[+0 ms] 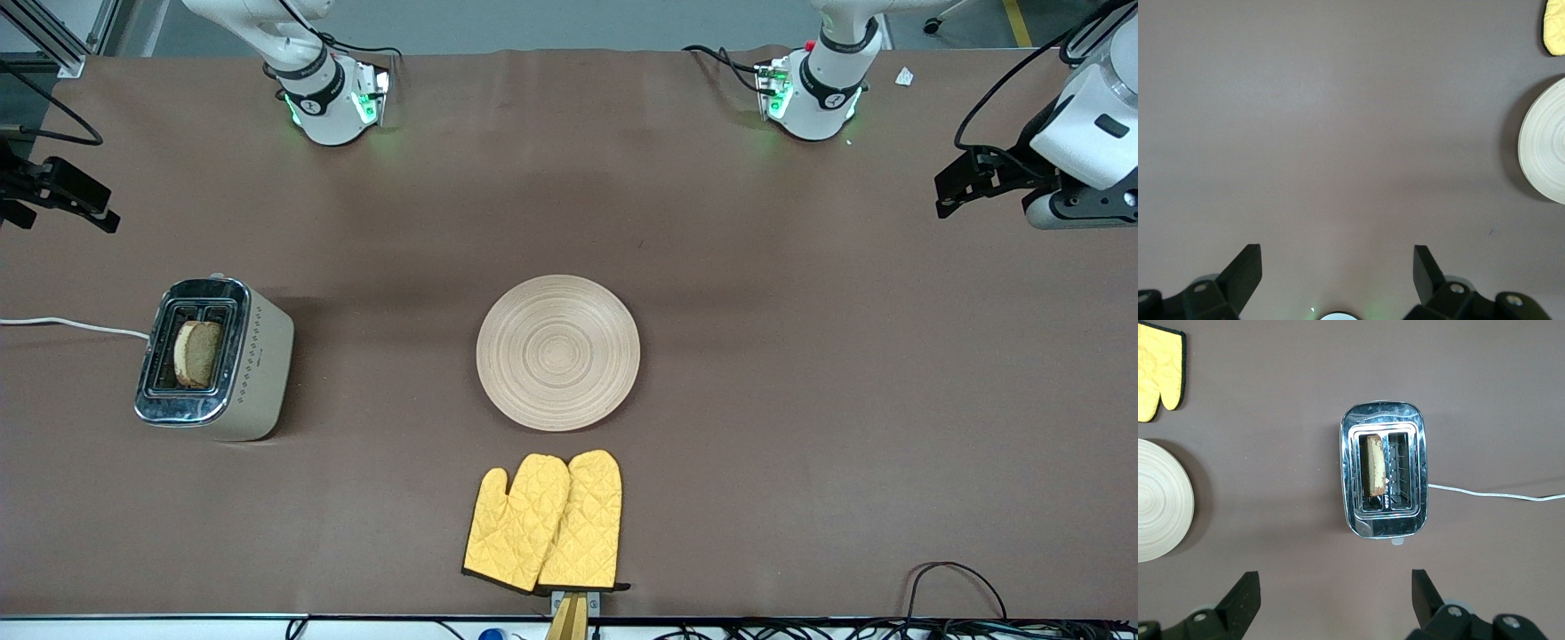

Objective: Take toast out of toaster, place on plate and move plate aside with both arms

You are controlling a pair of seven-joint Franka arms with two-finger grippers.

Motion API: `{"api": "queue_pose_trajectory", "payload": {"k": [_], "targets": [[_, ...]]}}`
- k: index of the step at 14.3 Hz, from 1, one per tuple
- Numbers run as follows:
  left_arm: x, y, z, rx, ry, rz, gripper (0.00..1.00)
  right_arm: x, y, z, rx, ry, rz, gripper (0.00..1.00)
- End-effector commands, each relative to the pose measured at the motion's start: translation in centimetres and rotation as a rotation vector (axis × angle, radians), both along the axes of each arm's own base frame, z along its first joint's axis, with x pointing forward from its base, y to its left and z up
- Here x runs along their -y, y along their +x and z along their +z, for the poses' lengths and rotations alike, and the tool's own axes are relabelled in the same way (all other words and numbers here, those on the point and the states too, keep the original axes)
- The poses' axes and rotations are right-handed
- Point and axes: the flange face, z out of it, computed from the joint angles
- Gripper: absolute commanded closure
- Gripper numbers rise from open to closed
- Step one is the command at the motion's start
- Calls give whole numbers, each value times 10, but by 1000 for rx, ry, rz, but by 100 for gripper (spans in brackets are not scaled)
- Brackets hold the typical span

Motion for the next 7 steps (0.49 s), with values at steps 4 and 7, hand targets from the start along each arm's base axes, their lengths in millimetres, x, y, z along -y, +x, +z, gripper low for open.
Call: {"api": "queue_pose_trajectory", "payload": {"k": [4,7], "targets": [[-7,3,12,36,4,0,0,0,-4,0,-3,-12,-11,0],[-9,6,11,35,10,2,0,0,-3,0,-5,-12,-11,0]]}}
